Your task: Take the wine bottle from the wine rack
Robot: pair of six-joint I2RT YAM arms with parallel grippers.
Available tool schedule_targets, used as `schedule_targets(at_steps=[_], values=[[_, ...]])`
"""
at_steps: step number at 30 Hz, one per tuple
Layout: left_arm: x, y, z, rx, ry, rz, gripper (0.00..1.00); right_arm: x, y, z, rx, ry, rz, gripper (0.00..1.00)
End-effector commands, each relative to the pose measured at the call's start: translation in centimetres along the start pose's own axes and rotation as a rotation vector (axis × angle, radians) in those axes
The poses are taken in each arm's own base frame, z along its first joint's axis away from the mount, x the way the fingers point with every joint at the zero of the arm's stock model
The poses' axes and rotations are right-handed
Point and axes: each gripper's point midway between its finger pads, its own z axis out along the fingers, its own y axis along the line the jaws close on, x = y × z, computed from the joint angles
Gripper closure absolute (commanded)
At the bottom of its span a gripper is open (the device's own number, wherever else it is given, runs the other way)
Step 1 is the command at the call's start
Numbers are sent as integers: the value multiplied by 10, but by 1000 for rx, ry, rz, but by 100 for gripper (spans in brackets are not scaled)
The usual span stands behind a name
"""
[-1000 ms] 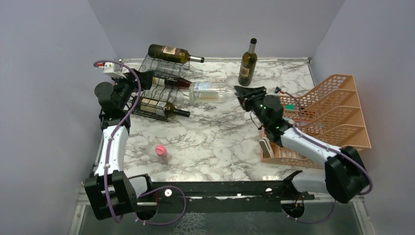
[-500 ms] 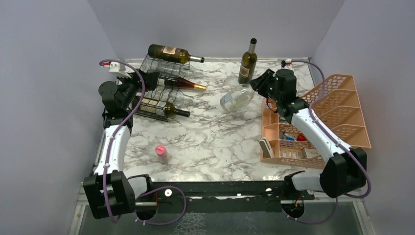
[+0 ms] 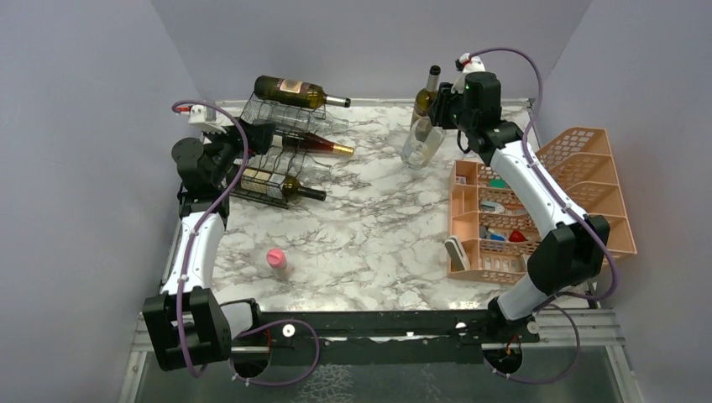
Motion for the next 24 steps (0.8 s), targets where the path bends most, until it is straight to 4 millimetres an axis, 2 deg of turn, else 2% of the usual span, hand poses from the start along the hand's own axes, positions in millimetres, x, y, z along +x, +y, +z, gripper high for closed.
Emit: schedule_targets(at_steps=[1, 12, 24], values=[[-14, -23, 4, 75, -24, 9, 15, -62, 2, -6, 15, -168, -60, 99], [-12, -28, 4, 90, -17, -3, 15, -63, -13, 29, 93, -137, -131, 99], [-12, -30, 5, 100, -15, -6, 15, -51, -17, 50, 108, -144, -113, 99]])
